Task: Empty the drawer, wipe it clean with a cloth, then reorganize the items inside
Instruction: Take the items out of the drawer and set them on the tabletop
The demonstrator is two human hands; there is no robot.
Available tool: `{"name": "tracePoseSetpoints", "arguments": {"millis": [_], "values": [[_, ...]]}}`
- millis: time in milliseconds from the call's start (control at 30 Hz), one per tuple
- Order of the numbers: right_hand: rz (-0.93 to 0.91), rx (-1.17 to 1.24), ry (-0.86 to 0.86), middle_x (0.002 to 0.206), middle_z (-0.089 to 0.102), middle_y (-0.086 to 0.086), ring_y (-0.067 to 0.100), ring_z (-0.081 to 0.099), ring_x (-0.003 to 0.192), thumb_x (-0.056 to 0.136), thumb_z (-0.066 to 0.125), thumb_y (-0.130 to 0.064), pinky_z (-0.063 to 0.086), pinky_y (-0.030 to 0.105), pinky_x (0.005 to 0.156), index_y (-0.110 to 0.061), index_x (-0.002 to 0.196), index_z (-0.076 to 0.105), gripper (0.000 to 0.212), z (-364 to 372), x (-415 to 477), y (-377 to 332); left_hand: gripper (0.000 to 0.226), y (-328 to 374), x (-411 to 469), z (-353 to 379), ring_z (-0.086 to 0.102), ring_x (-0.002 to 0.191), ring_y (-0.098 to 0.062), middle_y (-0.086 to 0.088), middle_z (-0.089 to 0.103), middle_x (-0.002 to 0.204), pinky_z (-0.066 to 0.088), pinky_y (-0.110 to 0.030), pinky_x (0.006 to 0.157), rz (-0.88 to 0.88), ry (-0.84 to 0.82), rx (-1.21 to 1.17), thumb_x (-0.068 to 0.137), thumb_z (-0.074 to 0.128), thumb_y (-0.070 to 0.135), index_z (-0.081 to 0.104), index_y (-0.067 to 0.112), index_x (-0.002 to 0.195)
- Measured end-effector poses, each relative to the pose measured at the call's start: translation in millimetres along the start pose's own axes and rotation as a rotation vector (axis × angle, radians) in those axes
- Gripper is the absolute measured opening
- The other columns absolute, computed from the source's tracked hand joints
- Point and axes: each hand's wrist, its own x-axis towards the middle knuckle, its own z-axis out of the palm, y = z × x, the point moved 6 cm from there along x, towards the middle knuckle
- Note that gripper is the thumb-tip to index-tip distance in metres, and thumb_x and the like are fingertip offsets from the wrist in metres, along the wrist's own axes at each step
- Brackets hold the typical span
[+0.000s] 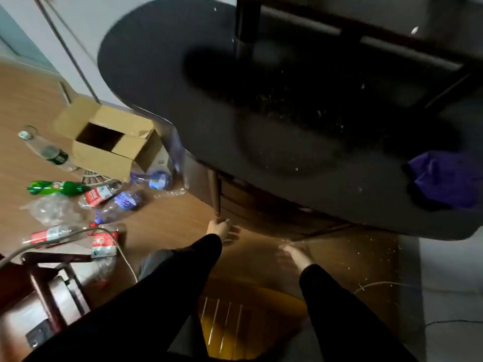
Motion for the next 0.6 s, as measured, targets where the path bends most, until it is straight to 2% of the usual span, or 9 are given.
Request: {"name": "tracePoseSetpoints", "arguments": {"millis": [67, 133, 200, 267, 433, 533, 600], "values": [[-0.042, 0.068, -0.019, 0.126, 0.063, 0.016, 0.028, 0.062, 0.103, 0.105, 0.05, -0.017, 0.054, 0.035, 0.076, -0.007, 0.126, 0.059, 0.025, 4.9, 25.2, -2.9, 0.021, -1.3, 26.7, 9.6, 0.066, 0.082, -0.032, -0.016, 0.069, 0.101, 0.055, -0.039, 0.073, 0.009, 0.004, -0.094, 0.102, 0.052, 0.015, 0.06, 0.004, 0.119], [-0.048, 0.248, -0.047, 0.128, 0.06, 0.015, 0.03, 0.061, 0.11, 0.105, 0.048, -0.018, 0.053, 0.039, 0.084, -0.008, 0.129, 0.053, 0.027, 5.2, 55.8, -10.3, 0.025, -1.7, 61.5, 22.5, 0.067, 0.085, -0.031, -0.015, 0.068, 0.104, 0.057, -0.041, 0.074, 0.009, -0.001, -0.254, 0.101, 0.054, 0.018, 0.06, 0.005, 0.121], [-0.053, 0.464, -0.086, 0.127, 0.061, 0.018, 0.033, 0.062, 0.11, 0.105, 0.046, -0.016, 0.054, 0.041, 0.083, -0.004, 0.129, 0.05, 0.027, 2.2, 88.8, -13.0, 0.032, -5.8, 95.2, 38.6, 0.065, 0.097, -0.032, -0.014, 0.063, 0.12, 0.056, -0.044, 0.073, 0.015, -0.038, -0.427, 0.101, 0.054, 0.024, 0.054, 0.008, 0.129], [-0.065, 0.636, -0.132, 0.126, 0.061, 0.022, 0.035, 0.062, 0.108, 0.102, 0.046, -0.013, 0.054, 0.042, 0.081, 0.0, 0.125, 0.052, 0.027, -1.0, 114.7, -17.3, 0.036, -7.7, 124.8, 48.9, 0.061, 0.108, -0.034, -0.013, 0.055, 0.129, 0.055, -0.047, 0.08, 0.052, -0.097, -0.535, 0.1, 0.056, 0.027, 0.05, 0.012, 0.131], [-0.119, 0.874, -0.215, 0.129, 0.058, 0.027, 0.037, 0.062, 0.113, 0.096, 0.053, -0.012, 0.055, 0.044, 0.084, 0.002, 0.132, 0.044, 0.04, 2.1, 145.1, -15.5, 0.036, -23.4, 162.9, 60.2, 0.06, 0.11, -0.035, -0.015, 0.05, 0.135, 0.055, -0.051, 0.087, 0.102, -0.265, -0.571, 0.094, 0.06, 0.03, 0.047, 0.019, 0.126], [-0.192, 1.038, -0.216, 0.13, 0.053, 0.027, 0.037, 0.064, 0.111, 0.095, 0.054, -0.013, 0.056, 0.043, 0.084, -0.003, 0.139, 0.04, 0.047, 2.4, 151.7, -11.1, 0.061, -27.6, 168.3, 54.2, 0.061, 0.116, -0.039, -0.017, 0.046, 0.144, 0.053, -0.052, 0.094, 0.143, -0.362, -0.592, 0.092, 0.062, 0.033, 0.037, 0.022, 0.147], [-0.195, 1.165, -0.233, 0.131, 0.05, 0.023, 0.034, 0.065, 0.107, 0.094, 0.054, -0.016, 0.055, 0.039, 0.08, -0.004, 0.141, 0.041, 0.05, 6.0, 153.9, -5.5, 0.069, -26.8, 164.1, 52.4, 0.064, 0.113, -0.039, -0.021, 0.045, 0.143, 0.054, -0.047, 0.091, 0.151, -0.404, -0.661, 0.091, 0.063, 0.032, 0.03, 0.023, 0.151]]}}
